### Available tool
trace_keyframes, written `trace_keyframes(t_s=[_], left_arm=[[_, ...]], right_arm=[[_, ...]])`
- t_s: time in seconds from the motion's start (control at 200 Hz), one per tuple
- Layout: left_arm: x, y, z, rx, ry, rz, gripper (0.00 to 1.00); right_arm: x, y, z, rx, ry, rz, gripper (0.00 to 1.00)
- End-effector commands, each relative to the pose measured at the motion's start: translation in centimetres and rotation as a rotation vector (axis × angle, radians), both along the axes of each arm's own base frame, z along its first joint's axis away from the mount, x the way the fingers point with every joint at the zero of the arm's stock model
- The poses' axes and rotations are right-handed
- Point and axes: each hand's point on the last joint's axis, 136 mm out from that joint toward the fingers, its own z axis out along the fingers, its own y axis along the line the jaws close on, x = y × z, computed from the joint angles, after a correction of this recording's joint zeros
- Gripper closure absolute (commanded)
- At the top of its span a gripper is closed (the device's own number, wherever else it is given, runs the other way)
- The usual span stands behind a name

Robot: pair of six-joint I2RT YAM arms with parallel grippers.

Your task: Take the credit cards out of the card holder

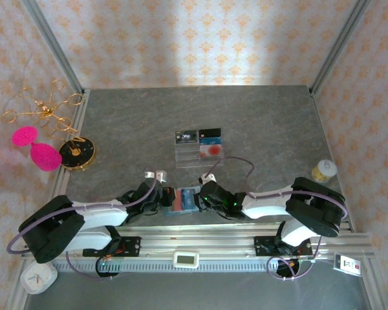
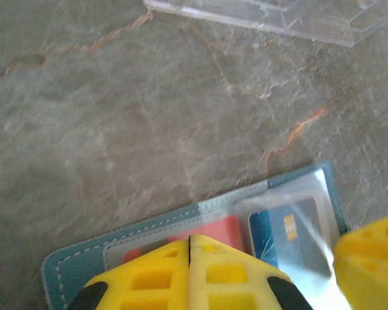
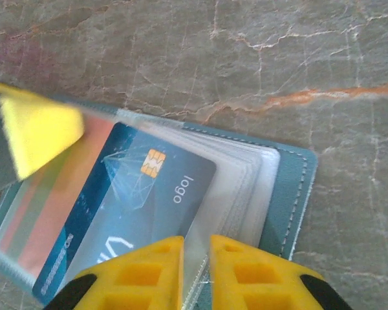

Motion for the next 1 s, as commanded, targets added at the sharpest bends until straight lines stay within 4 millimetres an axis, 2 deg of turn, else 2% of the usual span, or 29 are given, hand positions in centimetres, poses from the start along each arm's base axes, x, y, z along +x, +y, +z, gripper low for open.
trace_keyframes(t_s=[0.0,0.17,0.29,0.395,0.546,0.751,0.866,0.996], left_arm=[[1.0,-0.7,1.6,0.005,-0.049,-0.038,0.98],[1.0,-0.7,5.1,-0.055,-0.116,-0.030,0.89],[0.0,-1.7,5.7,-0.169,-0.095,-0.060,0.83],[-0.9,-2.6,5.1,-0.256,-0.053,-0.081,0.81],[-1.0,-2.7,3.6,-0.247,-0.012,-0.077,0.79],[-0.8,-3.4,3.3,-0.264,0.001,-0.090,0.76],[-0.9,-3.3,3.0,-0.250,0.011,-0.083,0.76],[-0.7,-1.7,1.6,-0.155,0.044,-0.016,0.76]], right_arm=[[-0.8,-1.1,-0.6,-0.019,0.021,-0.027,0.84],[-0.2,-0.7,2.0,0.009,-0.034,-0.028,0.83],[-0.2,0.5,3.4,0.040,-0.049,0.019,0.82],[-0.2,1.0,2.6,0.046,-0.013,0.036,0.82],[0.1,0.4,0.3,0.018,0.028,0.005,0.86],[-0.3,-0.2,-2.2,-0.021,0.063,0.005,0.89],[-0.5,-0.3,-2.5,-0.012,0.074,0.003,0.90],[-0.5,-0.2,-2.2,-0.006,0.070,0.002,0.90]])
